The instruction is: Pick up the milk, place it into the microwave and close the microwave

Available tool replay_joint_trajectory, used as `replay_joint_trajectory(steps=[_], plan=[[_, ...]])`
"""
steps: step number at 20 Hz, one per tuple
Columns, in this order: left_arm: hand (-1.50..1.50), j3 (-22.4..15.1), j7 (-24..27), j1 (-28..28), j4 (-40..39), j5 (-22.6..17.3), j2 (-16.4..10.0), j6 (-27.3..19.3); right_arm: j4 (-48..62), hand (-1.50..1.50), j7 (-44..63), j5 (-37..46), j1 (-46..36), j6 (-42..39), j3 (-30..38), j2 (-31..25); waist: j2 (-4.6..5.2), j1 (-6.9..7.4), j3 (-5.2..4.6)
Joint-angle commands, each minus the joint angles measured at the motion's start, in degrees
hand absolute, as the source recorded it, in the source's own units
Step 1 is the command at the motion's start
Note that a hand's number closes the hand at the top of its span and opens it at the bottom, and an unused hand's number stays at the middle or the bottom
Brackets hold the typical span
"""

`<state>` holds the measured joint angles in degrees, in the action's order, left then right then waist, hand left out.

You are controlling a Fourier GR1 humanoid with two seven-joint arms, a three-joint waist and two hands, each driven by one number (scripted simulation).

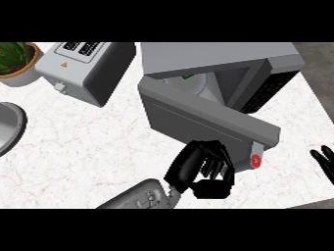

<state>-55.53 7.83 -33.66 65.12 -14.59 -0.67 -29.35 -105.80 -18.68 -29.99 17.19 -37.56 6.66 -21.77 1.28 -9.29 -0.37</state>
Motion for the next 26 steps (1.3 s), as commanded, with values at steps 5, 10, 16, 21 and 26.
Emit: replay_joint_trajectory(steps=[5,10,16,21,26], plan=[[1.5,2.1,1.8,-10.1,-5.5,-7.3,0.7,-8.0,-5.9,-1.5,5.0,-4.0,-0.2,2.7,-0.8,-1.0,0.5,-1.8,0.03],[1.5,4.3,3.9,-14.7,-10.1,-11.9,0.7,-8.9,-6.9,-1.5,7.7,-5.6,-0.8,3.8,-0.6,-2.5,1.24,-2.43,0.09],[1.5,7.1,6.7,-19.0,-14.7,-17.4,0.7,-8.0,-8.4,-1.5,10.1,-8.1,-1.7,4.9,-0.4,-3.7,2.08,-3.43,0.05],[1.5,8.9,8.7,-21.1,-18.3,-22.1,0.7,-7.5,-8.7,-1.5,10.8,-9.1,-1.1,5.1,0.3,-4.4,2.11,-4.08,0.19],[1.5,10.4,10.6,-22.4,-20.3,-25.4,0.7,-6.3,-10.2,-1.5,11.8,-11.3,-1.4,6.3,1.1,-4.8,2.24,-4.42,0.18]])
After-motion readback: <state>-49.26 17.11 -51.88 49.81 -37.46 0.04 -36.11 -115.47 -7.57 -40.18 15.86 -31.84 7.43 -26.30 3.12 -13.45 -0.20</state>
